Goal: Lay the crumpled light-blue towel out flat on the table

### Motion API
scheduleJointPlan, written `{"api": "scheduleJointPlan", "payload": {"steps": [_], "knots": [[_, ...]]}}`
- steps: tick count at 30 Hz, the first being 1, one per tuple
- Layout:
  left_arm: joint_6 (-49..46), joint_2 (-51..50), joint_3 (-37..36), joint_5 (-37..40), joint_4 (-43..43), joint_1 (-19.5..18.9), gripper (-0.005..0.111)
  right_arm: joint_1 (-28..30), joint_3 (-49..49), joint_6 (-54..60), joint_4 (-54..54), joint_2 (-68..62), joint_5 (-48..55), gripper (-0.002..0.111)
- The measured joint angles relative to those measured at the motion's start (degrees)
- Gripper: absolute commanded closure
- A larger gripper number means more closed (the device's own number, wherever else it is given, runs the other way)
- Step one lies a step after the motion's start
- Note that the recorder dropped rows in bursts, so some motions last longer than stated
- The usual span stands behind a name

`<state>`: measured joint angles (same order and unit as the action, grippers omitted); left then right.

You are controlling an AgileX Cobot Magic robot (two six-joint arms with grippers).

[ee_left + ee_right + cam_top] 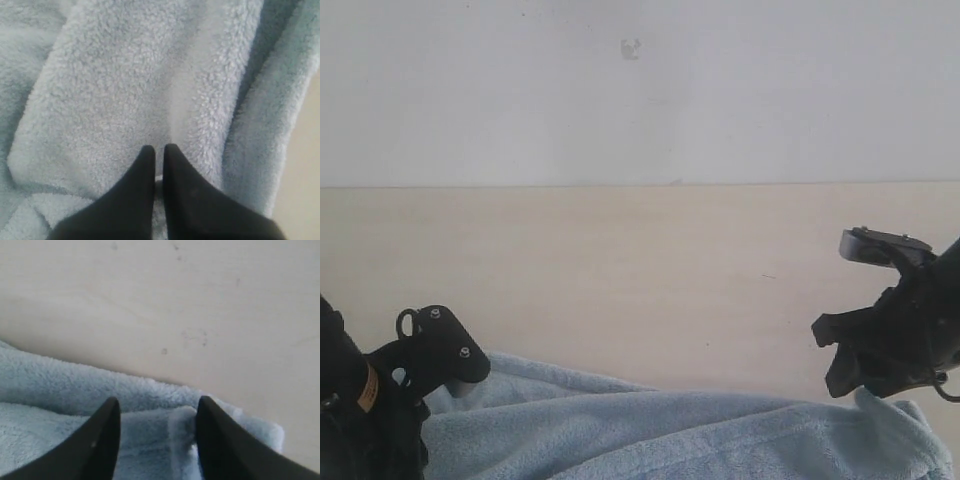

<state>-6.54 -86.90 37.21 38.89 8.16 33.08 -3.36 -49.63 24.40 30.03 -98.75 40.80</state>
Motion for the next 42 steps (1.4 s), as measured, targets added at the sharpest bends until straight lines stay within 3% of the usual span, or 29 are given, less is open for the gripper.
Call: {"api": "scheduleJointPlan", "payload": {"steps": [5, 37, 42], "knots": [[0.0, 0.0, 0.44, 0.0, 0.0, 0.0, 0.103, -1.71, 0.0, 0.53, 0.34, 0.0, -1.0, 0.088], [0.0, 0.0, 0.44, 0.0, 0.0, 0.0, 0.103, -1.83, 0.0, 0.62, 0.36, 0.0, -2.87, 0.089], [0.0, 0.0, 1.77, 0.25, 0.0, 0.0, 0.103, -1.83, -0.41, 0.62, 0.36, 0.32, -1.53, 0.108]]}}
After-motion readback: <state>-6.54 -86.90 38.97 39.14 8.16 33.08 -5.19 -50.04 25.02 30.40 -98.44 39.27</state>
